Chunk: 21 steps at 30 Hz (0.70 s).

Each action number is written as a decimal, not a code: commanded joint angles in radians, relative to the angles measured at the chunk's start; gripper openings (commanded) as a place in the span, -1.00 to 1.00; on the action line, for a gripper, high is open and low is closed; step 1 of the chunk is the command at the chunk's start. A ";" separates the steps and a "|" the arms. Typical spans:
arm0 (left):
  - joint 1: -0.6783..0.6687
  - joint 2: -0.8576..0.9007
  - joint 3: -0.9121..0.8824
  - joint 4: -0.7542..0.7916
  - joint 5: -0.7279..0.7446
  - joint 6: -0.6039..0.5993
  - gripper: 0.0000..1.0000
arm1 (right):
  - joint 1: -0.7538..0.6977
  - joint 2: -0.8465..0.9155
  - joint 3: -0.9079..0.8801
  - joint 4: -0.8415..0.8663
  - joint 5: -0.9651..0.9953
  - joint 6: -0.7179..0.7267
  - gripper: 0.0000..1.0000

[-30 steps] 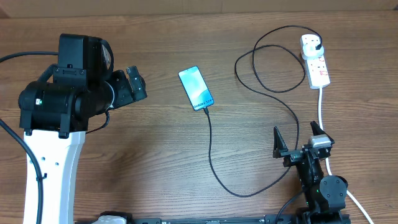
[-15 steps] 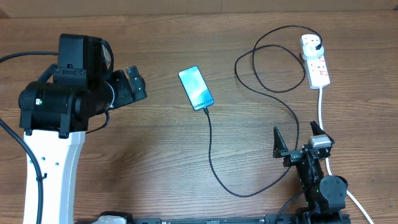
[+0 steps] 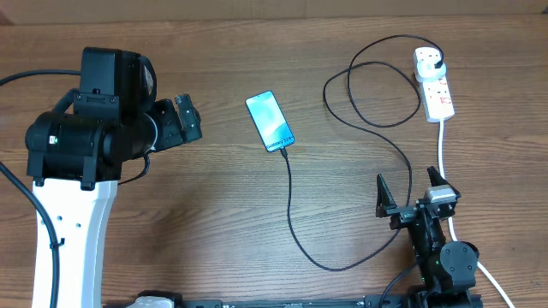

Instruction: Plug charger to phone and switch on socket

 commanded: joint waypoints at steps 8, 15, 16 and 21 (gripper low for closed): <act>0.005 -0.016 -0.004 -0.087 -0.002 -0.084 0.99 | 0.004 -0.010 -0.010 0.006 0.009 0.006 1.00; 0.005 -0.074 -0.034 -0.082 -0.010 -0.077 0.99 | 0.004 -0.010 -0.010 0.006 0.009 0.006 1.00; 0.005 -0.084 -0.047 -0.081 -0.011 -0.072 0.99 | 0.004 -0.010 -0.010 0.006 0.009 0.006 1.00; 0.005 -0.160 -0.206 0.016 -0.018 -0.036 0.99 | 0.004 -0.010 -0.010 0.006 0.009 0.006 1.00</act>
